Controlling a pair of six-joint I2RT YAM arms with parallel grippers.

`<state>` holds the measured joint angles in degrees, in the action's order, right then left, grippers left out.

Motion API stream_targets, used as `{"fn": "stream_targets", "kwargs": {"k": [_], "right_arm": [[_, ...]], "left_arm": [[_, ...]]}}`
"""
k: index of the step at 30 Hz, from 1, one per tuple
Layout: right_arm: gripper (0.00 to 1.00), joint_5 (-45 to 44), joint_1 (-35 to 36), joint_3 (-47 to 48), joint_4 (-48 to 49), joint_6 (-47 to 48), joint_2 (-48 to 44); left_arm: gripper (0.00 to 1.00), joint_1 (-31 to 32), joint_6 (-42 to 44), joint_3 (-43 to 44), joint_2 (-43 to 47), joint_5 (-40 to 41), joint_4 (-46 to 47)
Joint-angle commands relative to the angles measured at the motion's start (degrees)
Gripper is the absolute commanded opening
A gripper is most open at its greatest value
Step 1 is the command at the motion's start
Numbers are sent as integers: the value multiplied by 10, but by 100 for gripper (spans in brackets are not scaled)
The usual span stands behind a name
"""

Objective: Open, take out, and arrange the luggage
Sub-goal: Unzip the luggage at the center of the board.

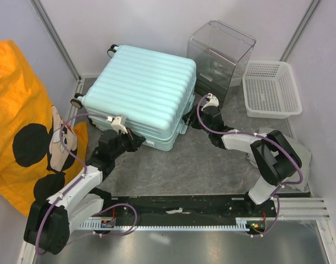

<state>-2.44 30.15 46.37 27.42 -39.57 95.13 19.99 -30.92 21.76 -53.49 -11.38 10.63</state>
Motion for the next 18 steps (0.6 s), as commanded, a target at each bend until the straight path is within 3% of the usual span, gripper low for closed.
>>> {"fn": "stream_targets", "kwargs": {"k": [1, 11, 14, 18], "right_arm": [[59, 9, 0, 42, -3, -11, 24], [56, 3, 24, 59, 2, -2, 74], [39, 23, 24, 56, 25, -3, 85], [0, 31, 23, 50, 16, 14, 78]], "left_arm": [[2, -40, -11, 1, 18, 43, 70], [1, -64, -9, -11, 19, 55, 70], [2, -70, -12, -15, 23, 68, 69], [2, -79, -18, -19, 30, 73, 71]]}}
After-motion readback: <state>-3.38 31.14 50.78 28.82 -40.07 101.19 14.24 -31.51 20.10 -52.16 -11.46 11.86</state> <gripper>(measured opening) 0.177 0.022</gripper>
